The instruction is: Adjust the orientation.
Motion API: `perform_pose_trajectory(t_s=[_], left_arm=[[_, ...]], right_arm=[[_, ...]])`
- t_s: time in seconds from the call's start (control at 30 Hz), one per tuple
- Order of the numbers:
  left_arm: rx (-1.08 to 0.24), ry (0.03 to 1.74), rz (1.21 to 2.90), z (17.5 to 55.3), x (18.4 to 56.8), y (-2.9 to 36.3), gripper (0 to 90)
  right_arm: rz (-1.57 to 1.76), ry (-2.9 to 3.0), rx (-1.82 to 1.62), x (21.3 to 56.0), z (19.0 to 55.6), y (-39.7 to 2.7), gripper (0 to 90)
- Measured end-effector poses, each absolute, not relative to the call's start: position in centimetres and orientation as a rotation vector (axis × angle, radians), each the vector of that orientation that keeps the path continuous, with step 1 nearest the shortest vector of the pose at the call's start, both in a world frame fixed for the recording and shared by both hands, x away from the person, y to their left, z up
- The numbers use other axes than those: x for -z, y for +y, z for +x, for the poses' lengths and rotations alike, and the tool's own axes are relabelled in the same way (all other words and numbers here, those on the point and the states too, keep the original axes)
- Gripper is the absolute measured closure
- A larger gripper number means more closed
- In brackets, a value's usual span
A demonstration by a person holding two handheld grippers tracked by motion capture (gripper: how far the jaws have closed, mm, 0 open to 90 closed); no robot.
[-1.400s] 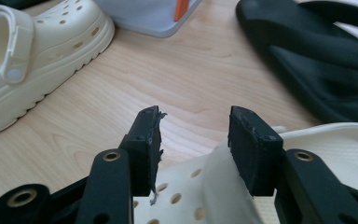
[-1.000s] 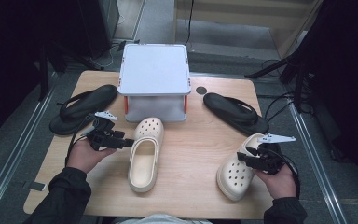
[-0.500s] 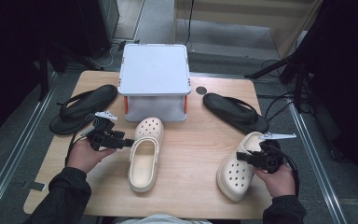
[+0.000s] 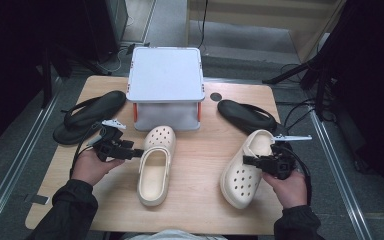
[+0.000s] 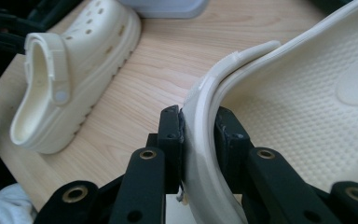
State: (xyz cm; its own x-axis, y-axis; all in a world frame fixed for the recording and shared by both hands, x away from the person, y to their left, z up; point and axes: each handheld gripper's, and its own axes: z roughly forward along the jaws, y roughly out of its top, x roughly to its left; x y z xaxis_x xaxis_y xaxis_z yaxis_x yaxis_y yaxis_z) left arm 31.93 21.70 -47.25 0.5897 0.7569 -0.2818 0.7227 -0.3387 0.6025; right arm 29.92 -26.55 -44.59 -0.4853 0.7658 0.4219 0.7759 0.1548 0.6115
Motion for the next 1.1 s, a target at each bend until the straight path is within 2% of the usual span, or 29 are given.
perform_pose_trajectory(t_s=[0.53, 0.9, 1.1], left_arm=[[-0.090, 1.177, 2.098, 30.8, 47.2, 22.6, 39.9], [-0.099, 1.192, 2.096, 30.0, 47.4, 23.0, 39.9], [-0.094, 1.191, 2.105, 29.9, 47.5, 23.0, 39.9]], right_arm=[[-1.423, -2.425, 1.204, 44.8, 32.8, -19.3, 75.2], [-1.384, -2.462, 1.170, 46.4, 33.8, -17.8, 74.5], [-1.388, -2.480, 1.165, 46.8, 34.3, -18.0, 70.5]])
